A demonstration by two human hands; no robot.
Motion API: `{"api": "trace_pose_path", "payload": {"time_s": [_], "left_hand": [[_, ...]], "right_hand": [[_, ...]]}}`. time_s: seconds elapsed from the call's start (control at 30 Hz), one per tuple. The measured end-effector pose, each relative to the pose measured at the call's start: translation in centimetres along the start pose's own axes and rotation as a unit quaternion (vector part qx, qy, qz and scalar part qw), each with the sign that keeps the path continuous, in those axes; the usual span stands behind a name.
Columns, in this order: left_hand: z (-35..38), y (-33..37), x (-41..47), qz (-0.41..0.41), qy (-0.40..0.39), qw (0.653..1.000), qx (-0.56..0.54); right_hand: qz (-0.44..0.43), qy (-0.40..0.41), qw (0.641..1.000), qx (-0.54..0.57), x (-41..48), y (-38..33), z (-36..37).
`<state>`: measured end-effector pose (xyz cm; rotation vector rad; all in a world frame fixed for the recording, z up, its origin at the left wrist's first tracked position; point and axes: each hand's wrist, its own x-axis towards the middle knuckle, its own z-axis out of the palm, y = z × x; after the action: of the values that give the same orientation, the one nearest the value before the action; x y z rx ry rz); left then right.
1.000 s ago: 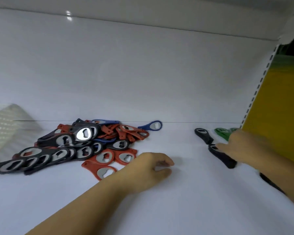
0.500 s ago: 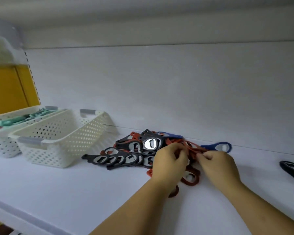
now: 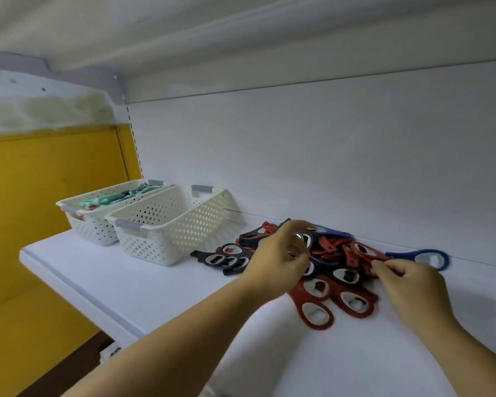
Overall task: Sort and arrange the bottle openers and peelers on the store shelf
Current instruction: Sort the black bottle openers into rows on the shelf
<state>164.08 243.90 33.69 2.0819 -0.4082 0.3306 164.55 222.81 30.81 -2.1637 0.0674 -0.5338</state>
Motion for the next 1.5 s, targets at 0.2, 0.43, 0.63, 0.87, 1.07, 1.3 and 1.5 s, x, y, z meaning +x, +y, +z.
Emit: {"api": "trace_pose_path", "payload": {"time_s": [0.2, 0.43, 0.63, 0.87, 1.07, 1.3, 1.5], "left_hand": [[-8.4, -7.8, -2.5, -0.174, 0.024, 0.956, 0.233], [-8.7, -10.5, -3.5, -0.099, 0.061, 0.897, 0.426], [-8.5, -7.3, -4.8, -0.104, 0.196, 0.974, 0.055], [-9.4, -6.1, -5.7, -0.273, 0.128, 0.778, -0.551], [-9.8, -6.5, -5.7, -0.286, 0.107, 0.766, -0.566], [-9.9, -7.2, -5.4, -0.295, 0.111, 0.751, -0.58], [-9.8, -7.4, -5.0, -0.307, 0.096, 0.742, -0.589]], "right_hand": [[-0.034, 0.025, 0.999, -0.014, -0.7, -1.0, 0.6], [-0.088, -0.019, 0.995, -0.034, -2.0, -1.3, 1.0], [-0.096, -0.054, 0.992, -0.058, -2.5, -0.7, 1.5], [-0.186, -0.05, 0.971, -0.141, -3.5, -2.0, 2.4], [-0.267, -0.162, 0.925, -0.217, -3.2, -7.9, 7.4], [-0.288, -0.178, 0.906, -0.254, -2.5, -11.2, 14.8], [-0.339, -0.059, 0.928, -0.145, -2.0, -9.3, 15.9]]}}
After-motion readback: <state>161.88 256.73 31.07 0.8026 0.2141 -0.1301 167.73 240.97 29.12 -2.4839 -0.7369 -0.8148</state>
